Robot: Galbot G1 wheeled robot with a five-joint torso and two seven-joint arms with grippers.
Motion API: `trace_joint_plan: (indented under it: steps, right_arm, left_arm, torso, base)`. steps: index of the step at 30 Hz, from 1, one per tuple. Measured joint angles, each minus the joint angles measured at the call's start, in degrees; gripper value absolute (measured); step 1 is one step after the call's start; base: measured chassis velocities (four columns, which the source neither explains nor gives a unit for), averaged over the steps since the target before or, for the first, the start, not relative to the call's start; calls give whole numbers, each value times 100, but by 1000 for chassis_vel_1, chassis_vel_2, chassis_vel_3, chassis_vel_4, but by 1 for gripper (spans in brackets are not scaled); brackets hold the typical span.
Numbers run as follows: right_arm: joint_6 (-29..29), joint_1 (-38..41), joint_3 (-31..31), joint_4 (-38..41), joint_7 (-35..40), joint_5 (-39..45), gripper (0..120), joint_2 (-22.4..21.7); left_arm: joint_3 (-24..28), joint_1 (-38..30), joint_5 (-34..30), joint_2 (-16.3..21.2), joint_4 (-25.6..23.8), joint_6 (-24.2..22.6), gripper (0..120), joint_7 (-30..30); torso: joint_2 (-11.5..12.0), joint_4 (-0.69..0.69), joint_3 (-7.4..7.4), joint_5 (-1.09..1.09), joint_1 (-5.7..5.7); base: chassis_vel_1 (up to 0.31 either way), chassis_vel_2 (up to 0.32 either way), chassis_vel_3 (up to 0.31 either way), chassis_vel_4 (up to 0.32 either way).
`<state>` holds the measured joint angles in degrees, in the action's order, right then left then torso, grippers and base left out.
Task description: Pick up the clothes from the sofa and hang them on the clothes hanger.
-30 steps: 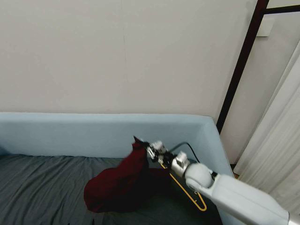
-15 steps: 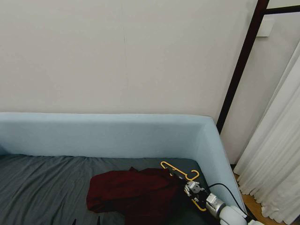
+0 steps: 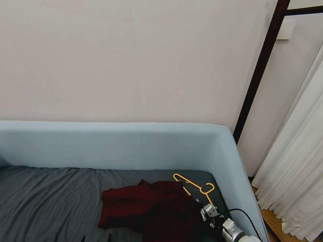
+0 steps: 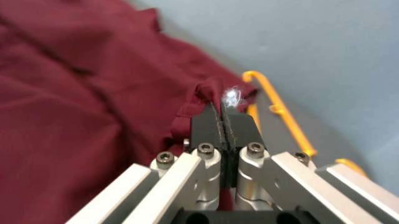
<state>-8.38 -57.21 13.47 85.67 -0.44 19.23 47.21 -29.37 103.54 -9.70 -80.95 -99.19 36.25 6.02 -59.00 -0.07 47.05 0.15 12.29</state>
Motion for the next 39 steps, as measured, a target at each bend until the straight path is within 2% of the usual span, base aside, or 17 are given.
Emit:
trace_joint_plan:
  steps: [3,7,8,13,16,17,21,22,24,26,27,28,30,33,34,37,39]
  right_arm:
    - [78,-91,11,116,-70,23,0,-42]
    - [195,-430,14,471,-134,42,18,-149]
    - [195,-430,14,471,-134,42,18,-149]
    - [2,-643,-166,639,-348,-6,36,-276]
    - [-103,-916,-303,910,-514,33,51,-401]
    - [-103,-916,-303,910,-514,33,51,-401]
    - [78,-1237,-566,1488,-159,445,69,-436]
    - [78,-1237,-566,1488,-159,445,69,-436]
    - [516,-1226,-674,1893,334,753,79,-419]
    - [1349,-909,-628,2263,1187,1242,87,-337]
    - [1637,-747,-557,2343,1499,1434,92,-288]
    - [1637,-747,-557,2343,1499,1434,92,-288]
    - [2283,-254,-291,2381,2257,1915,98,-122]
    - [3031,413,141,2109,2912,2374,100,143]
    - [3031,413,141,2109,2912,2374,100,143]
    - [3600,1062,596,1641,3241,2711,100,431]
    - [3686,1262,782,1435,3278,2707,100,549]
  left_arm:
    - [9,-1,0,1,-2,1,98,0]
    - [43,-15,-1,4,29,3,98,0]
    - [43,-15,-1,4,29,3,98,0]
    - [82,-23,4,12,59,4,98,0]
    - [96,-34,6,29,86,5,98,0]
    - [96,-34,6,29,86,5,98,0]
    - [138,-74,11,41,119,-9,98,0]
    - [138,-74,11,41,119,-9,98,0]
    - [163,-98,19,40,135,-23,98,-1]
    - [191,-115,31,37,160,-34,98,-1]
    - [202,-120,41,34,168,-35,98,-3]
    - [202,-120,41,34,168,-35,98,-3]
    - [215,-126,61,27,188,-36,98,-3]
    - [219,-126,73,21,201,-37,98,1]
    - [219,-126,73,21,201,-37,98,1]
    - [202,-123,77,11,221,-37,98,9]
    - [197,-122,77,3,232,-33,98,10]
  torso:
    - [0,-2,0,0,0]
    - [0,-3,0,0,0]
    - [0,-3,0,0,0]
    - [0,0,0,0,0]
    - [0,-2,0,0,0]
    - [0,-2,0,0,0]
    - [0,-2,0,0,0]
    - [0,-2,0,0,0]
    - [0,-2,0,0,0]
    - [0,-3,0,-1,0]
    - [0,-1,0,-1,0]
    - [0,-1,0,-1,0]
    - [0,0,1,-1,1]
    - [1,-1,1,0,1]
    - [1,-1,1,0,1]
    - [1,0,1,-2,1]
    - [1,-2,1,-1,1]
  base:
    - [0,0,0,0]
    - [0,0,0,0]
    - [0,0,0,0]
    - [0,0,0,0]
    - [0,0,0,0]
    - [0,0,0,0]
    - [0,0,0,0]
    - [0,0,0,0]
    - [0,0,0,0]
    - [0,0,0,0]
    - [0,0,0,0]
    - [0,0,0,0]
    - [0,0,0,0]
    - [0,0,0,0]
    - [0,0,0,0]
    - [0,0,0,0]
    - [0,0,0,0]
